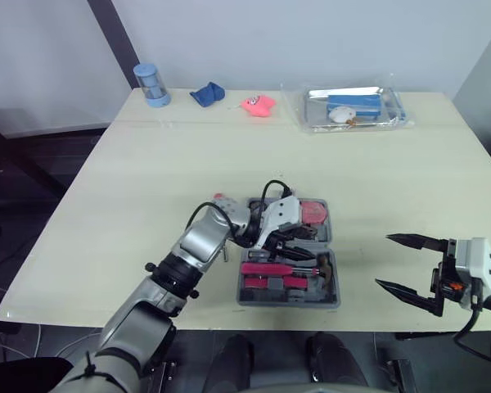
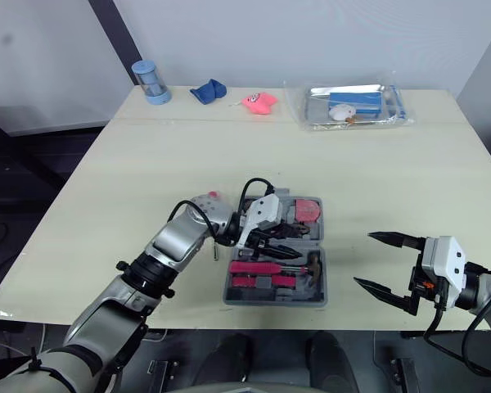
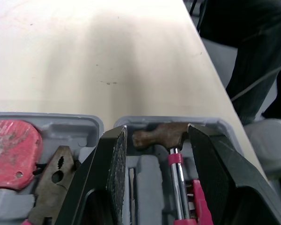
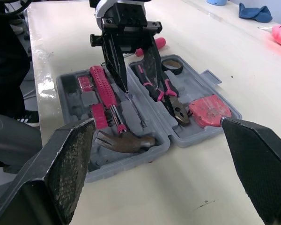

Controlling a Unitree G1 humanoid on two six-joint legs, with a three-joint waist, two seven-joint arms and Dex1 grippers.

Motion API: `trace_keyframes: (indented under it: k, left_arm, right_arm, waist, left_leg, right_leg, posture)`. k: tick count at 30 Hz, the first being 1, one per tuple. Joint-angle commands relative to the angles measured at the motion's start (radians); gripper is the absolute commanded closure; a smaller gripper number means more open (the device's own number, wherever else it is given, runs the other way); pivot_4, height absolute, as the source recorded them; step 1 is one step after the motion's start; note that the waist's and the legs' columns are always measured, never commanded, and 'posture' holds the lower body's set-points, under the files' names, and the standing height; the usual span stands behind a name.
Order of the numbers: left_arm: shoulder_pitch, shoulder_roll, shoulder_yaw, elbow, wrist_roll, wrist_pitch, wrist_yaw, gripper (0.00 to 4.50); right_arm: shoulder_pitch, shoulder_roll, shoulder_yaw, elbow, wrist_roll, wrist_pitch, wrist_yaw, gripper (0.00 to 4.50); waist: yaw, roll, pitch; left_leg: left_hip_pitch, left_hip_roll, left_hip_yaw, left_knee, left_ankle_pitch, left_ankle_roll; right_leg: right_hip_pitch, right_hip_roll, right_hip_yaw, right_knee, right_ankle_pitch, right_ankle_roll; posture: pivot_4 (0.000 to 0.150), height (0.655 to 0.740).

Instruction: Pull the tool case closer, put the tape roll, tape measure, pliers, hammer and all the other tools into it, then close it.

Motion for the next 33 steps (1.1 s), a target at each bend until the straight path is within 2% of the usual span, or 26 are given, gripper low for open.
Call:
trace_keyframes:
  k: [1, 2, 4, 5, 7, 8, 20, 32, 33]
  left_arm:
    - [0.020, -0.017, 0.021, -0.003, -0.029, -0.041, -0.025, 2.28]
    - [0.029, -0.020, 0.024, -0.005, -0.032, -0.048, -0.026, 2.28]
    - [0.042, -0.025, 0.029, -0.001, -0.034, -0.057, -0.025, 3.15]
    - [0.051, -0.025, 0.030, 0.005, -0.033, -0.069, -0.027, 3.39]
    - [0.065, -0.025, 0.032, 0.017, -0.027, -0.097, -0.030, 4.30]
    - [0.070, -0.025, 0.032, 0.021, -0.025, -0.107, -0.031, 4.43]
    - [0.127, 0.007, 0.021, 0.064, 0.014, -0.231, -0.052, 4.43]
    - [0.144, 0.034, 0.034, 0.027, 0.013, -0.197, -0.042, 4.43]
    - [0.140, 0.030, 0.031, 0.027, 0.022, -0.200, -0.031, 3.92]
  right_arm:
    - [-0.001, -0.004, -0.022, -0.032, 0.015, -0.008, 0.001, 0.00]
    - [0.000, -0.004, -0.023, -0.032, 0.016, -0.007, 0.002, 0.00]
    - [0.001, -0.006, -0.026, -0.030, 0.017, -0.008, 0.003, 0.00]
    - [0.002, -0.006, -0.026, -0.030, 0.016, -0.008, 0.004, 0.00]
    - [0.005, -0.006, -0.028, -0.032, 0.017, -0.007, 0.003, 0.00]
    - [0.006, -0.006, -0.028, -0.033, 0.017, -0.007, 0.003, 0.00]
    - [0.017, -0.002, -0.030, -0.041, 0.018, -0.010, 0.000, 0.00]
    - [0.005, -0.002, -0.020, -0.031, 0.015, -0.010, 0.004, 0.00]
    - [0.003, -0.002, -0.018, -0.030, 0.014, -0.010, 0.004, 0.00]
  waist:
    - [0.000, 0.000, 0.000]
    - [0.000, 0.000, 0.000]
    - [0.000, 0.000, 0.000]
    - [0.000, 0.000, 0.000]
    - [-0.001, 0.000, 0.000]
    - [-0.001, 0.000, 0.000]
    - [-0.001, 0.000, 0.000]
    - [-0.001, 0.000, 0.000]
    - [-0.001, 0.000, 0.000]
  left_leg:
    - [0.000, 0.000, 0.000, 0.000, 0.000, 0.000]
    - [0.000, 0.000, 0.000, 0.000, 0.000, 0.000]
    - [0.000, 0.000, 0.000, 0.000, 0.000, 0.000]
    - [0.000, 0.000, 0.000, 0.000, 0.000, 0.000]
    - [0.000, 0.000, 0.000, 0.000, 0.000, 0.000]
    - [0.000, 0.000, 0.000, 0.000, 0.000, 0.000]
    - [0.000, 0.000, 0.000, 0.000, 0.000, 0.000]
    - [0.001, 0.000, 0.000, 0.000, 0.000, 0.000]
    - [0.001, 0.000, 0.000, 0.000, 0.000, 0.000]
  right_leg:
    - [0.000, 0.000, 0.000, 0.000, 0.000, 0.000]
    - [0.000, 0.000, 0.000, 0.000, 0.000, 0.000]
    - [0.000, 0.000, 0.000, 0.000, 0.000, 0.000]
    - [0.000, 0.000, 0.000, 0.000, 0.000, 0.000]
    - [0.000, 0.000, 0.000, 0.000, 0.000, 0.000]
    - [0.000, 0.000, 0.000, 0.000, 0.000, 0.000]
    - [0.000, 0.000, 0.000, 0.000, 0.000, 0.000]
    - [0.000, 0.000, 0.000, 0.000, 0.000, 0.000]
    - [0.000, 0.000, 0.000, 0.000, 0.000, 0.000]
  posture:
    - [0.150, 0.7400]
    - [0.150, 0.7400]
    - [0.150, 0.7400]
    - [0.150, 0.7400]
    - [0.150, 0.7400]
    - [0.150, 0.7400]
    - [0.150, 0.7400]
    - [0.150, 0.7400]
    - [0.150, 0.7400]
